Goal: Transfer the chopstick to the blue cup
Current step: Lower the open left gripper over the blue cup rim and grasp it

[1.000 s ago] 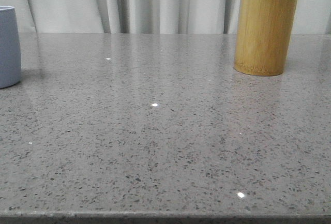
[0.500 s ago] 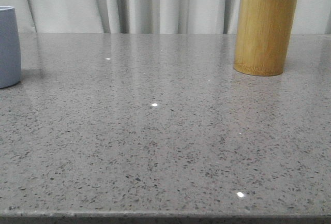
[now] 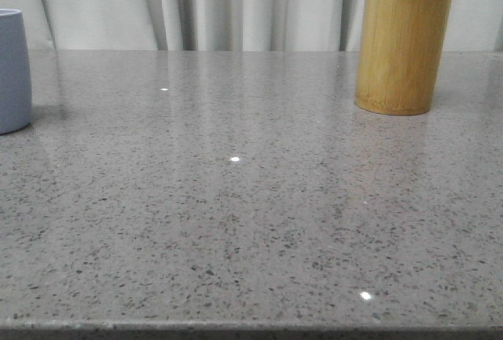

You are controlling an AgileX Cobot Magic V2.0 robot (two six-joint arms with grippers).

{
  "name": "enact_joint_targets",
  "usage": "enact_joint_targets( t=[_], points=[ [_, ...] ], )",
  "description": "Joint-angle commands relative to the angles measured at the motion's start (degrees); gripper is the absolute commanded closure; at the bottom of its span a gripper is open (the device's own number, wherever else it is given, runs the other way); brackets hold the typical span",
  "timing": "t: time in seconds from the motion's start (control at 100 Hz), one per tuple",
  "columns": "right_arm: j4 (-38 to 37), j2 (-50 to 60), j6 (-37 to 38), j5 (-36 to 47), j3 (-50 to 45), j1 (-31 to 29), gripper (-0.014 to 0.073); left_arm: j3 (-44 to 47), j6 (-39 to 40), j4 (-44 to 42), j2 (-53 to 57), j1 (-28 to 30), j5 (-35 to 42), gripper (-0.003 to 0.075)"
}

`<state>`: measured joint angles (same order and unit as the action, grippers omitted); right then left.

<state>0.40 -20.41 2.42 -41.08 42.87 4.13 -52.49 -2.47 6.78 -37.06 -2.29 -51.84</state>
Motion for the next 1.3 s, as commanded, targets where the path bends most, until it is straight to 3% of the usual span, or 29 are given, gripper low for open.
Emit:
enact_joint_targets(
  t=[0.0,0.44,0.94,1.13,1.29],
  points=[
    [-0.1,-1.1,-0.5,5.3,1.8,-0.3,0.0054,-3.9,-0.1,0.8,-3.8,-0.5,3.4,0.0069],
    [-0.1,-1.1,-0.5,5.8,1.8,-0.3,0.0054,-17.6,-0.1,0.8,-28.8,-0.5,3.5,0.0071],
    [-0.1,-1.1,-0.5,5.9,1.8,-0.3,0.0054,-19.3,0.0,0.8,-42.0,-0.5,4.4,0.0083],
    [-0.1,-1.1,-0.5,5.9,1.8,-0.3,0.0054,-19.3,0.0,1.3,-43.1,-0.5,4.5,0.0192],
    [-0.1,-1.1,-0.5,5.9,1.8,-0.3,0.0054,-19.4,0.0,1.6,-43.1,-0.5,5.1,0.0417]
  ],
)
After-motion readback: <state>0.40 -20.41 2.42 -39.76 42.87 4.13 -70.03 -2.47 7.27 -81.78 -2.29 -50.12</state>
